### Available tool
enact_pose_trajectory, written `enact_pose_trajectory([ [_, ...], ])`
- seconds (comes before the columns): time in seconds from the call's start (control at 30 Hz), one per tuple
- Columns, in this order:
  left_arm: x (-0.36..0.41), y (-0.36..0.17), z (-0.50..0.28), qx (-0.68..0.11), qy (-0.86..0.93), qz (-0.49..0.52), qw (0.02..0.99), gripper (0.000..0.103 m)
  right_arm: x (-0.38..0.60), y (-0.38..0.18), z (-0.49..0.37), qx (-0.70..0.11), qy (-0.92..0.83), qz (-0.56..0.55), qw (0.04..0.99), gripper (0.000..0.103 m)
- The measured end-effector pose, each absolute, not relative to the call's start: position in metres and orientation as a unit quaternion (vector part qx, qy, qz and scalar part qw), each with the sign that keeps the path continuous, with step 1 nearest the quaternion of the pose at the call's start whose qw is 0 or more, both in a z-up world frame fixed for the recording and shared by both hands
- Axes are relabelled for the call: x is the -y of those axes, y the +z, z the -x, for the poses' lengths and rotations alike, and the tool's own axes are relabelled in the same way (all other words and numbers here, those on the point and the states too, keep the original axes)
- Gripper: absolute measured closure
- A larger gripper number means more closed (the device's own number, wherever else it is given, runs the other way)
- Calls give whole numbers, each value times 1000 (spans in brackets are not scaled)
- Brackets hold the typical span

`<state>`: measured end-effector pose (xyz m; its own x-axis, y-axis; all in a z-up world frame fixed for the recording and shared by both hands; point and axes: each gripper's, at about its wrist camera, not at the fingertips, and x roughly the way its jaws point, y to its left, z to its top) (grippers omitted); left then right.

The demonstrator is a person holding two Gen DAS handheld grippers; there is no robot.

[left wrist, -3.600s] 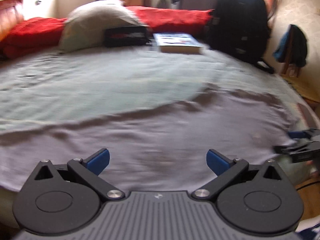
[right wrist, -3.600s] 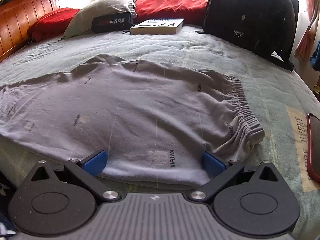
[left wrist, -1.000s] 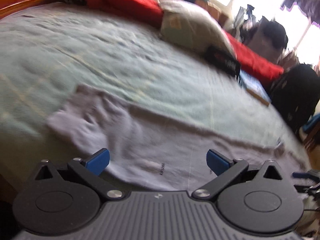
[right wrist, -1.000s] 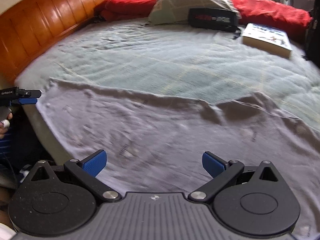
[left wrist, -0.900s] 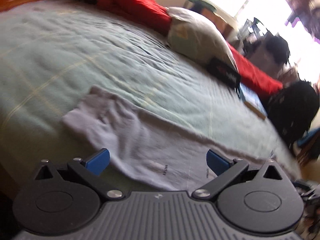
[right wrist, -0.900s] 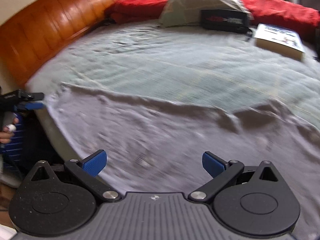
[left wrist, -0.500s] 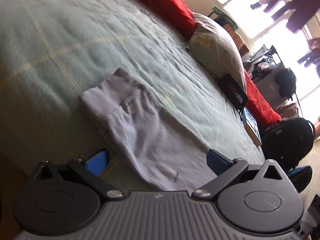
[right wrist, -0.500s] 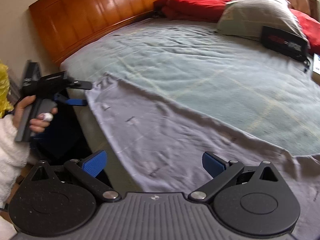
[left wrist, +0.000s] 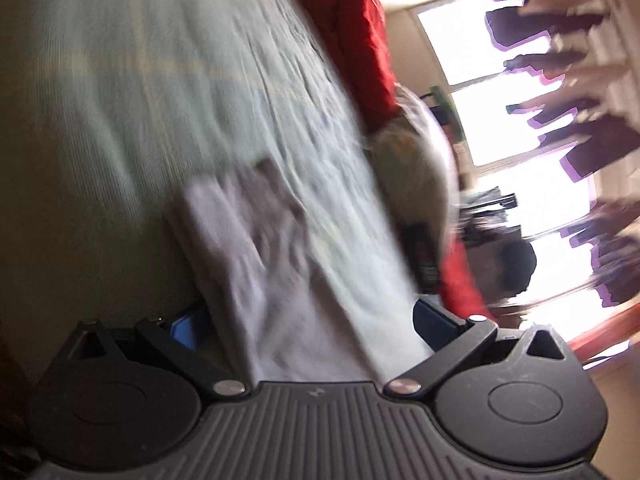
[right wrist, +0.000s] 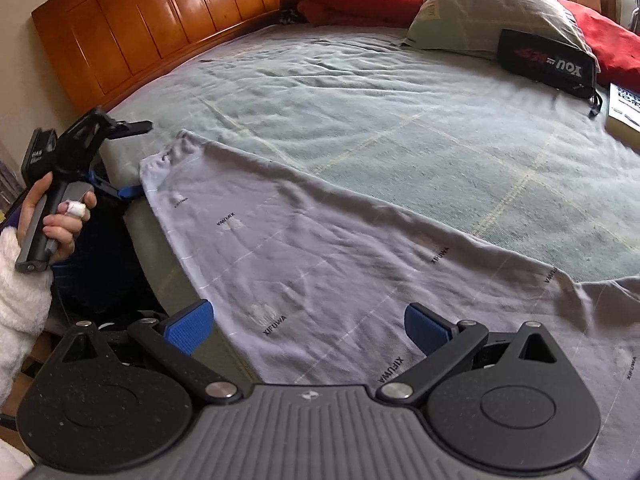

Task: Fold clothes

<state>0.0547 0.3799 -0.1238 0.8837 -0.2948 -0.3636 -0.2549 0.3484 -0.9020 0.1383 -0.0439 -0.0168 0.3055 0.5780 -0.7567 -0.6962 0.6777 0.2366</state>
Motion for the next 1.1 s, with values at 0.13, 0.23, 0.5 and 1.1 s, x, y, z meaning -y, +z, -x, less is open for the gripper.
enact_pose_trajectory([
  [0.13,-372,-127,-58,-231,-21,558,797,1,44,-22,-141,-445,392,62,803,0],
  [0.23,-382,-121,-60,-211,11,559,801,1,44,-21,-139,-441,395,62,804,0],
  [0.5,-376,-122,-69,-201,-7,519,831,1,47,-23,-140,-440,389,61,807,0],
  [1.1,-382,-120,-71,-203,122,427,872,81,52,-28,-138,-443,382,59,809,0],
])
